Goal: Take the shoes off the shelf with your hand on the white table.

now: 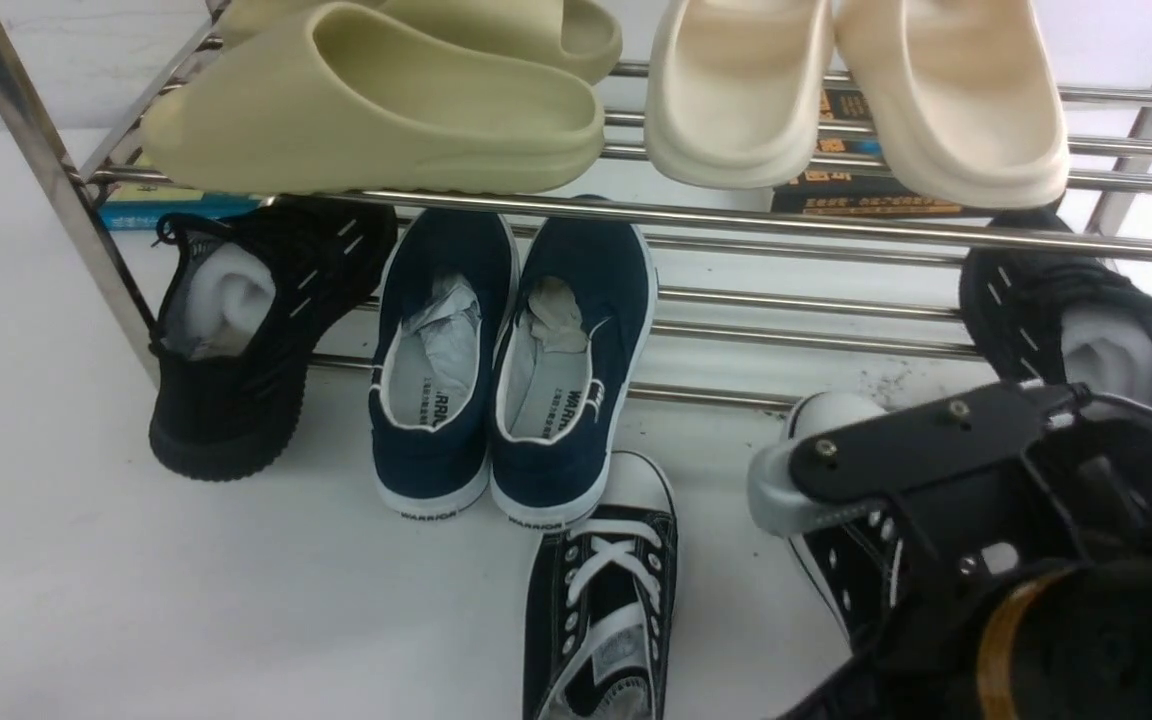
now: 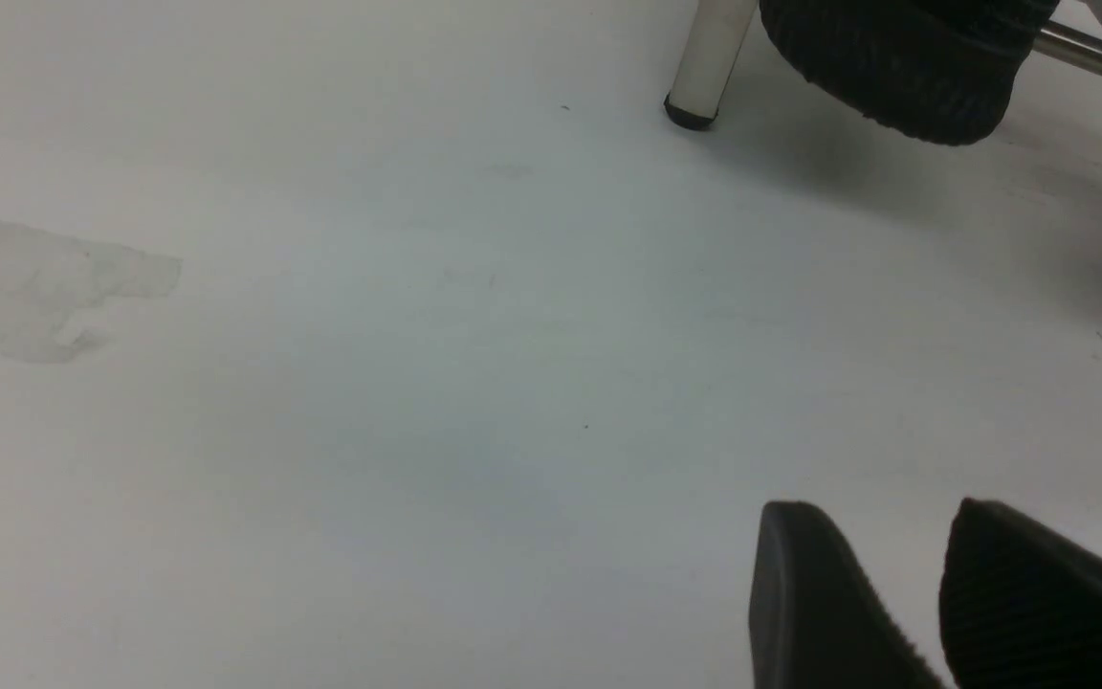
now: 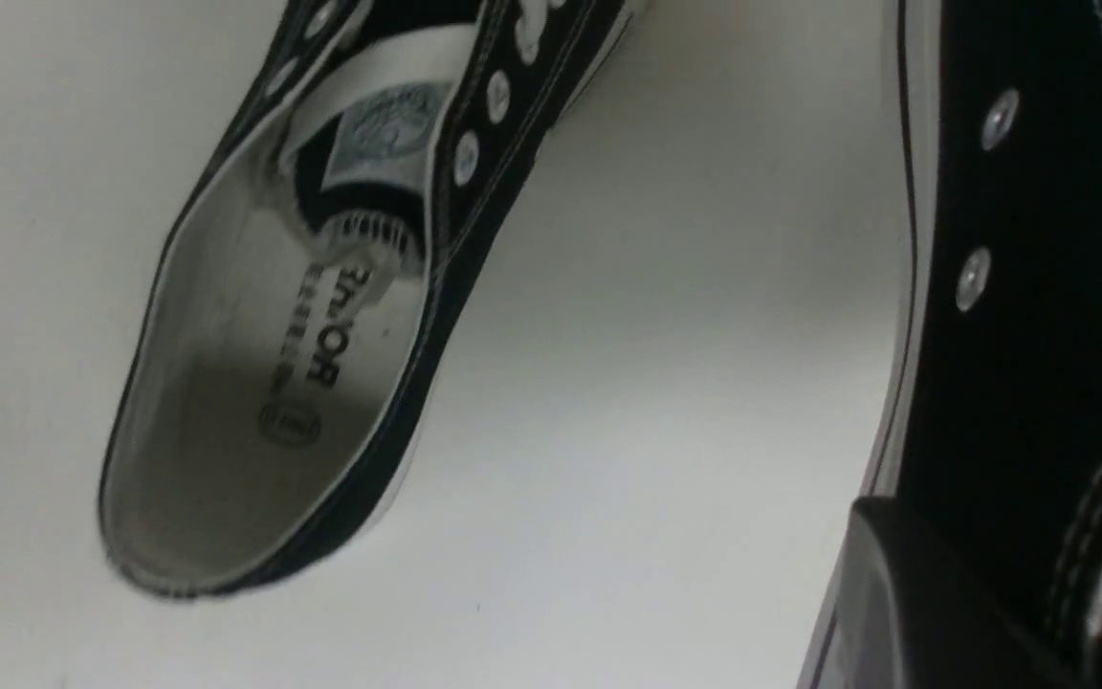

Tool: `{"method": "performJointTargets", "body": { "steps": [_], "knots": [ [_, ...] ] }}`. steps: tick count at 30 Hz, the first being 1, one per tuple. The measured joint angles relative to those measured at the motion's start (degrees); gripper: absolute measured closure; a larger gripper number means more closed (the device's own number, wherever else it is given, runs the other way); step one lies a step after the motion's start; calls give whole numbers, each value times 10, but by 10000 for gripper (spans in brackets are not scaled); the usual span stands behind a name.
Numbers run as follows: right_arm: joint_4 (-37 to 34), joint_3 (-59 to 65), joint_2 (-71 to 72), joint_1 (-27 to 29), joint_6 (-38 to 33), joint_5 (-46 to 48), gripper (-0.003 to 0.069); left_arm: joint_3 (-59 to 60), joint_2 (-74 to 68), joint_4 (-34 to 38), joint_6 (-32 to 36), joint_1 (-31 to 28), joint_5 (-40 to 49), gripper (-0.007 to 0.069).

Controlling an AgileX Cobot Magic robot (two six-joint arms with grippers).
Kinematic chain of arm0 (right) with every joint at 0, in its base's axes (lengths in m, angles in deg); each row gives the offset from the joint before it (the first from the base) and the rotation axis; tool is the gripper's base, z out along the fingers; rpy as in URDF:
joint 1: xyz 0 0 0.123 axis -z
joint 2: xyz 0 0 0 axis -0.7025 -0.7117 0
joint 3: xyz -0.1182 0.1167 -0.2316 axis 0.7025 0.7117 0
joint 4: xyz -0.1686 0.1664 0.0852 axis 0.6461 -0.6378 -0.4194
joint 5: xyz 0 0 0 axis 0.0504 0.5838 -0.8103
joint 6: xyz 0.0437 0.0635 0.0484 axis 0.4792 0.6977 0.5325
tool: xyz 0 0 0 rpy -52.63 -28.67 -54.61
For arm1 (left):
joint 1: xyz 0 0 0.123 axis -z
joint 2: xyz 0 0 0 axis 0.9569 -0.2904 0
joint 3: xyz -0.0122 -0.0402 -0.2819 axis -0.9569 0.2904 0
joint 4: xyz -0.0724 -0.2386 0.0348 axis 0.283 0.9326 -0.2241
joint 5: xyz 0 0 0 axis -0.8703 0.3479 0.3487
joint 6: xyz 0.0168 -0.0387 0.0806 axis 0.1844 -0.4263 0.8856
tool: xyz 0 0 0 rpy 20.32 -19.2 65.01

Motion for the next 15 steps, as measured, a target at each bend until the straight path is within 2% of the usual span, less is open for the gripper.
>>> {"method": "performJointTargets", "body": {
  "steps": [7,15],
  "knots": [
    [87,6,-91,0,84,-91,636,0,0,0,0,0,0,385],
    [96,6,-156,-4,154,-120,636,0,0,0,0,0,0,385]
  ]
}}
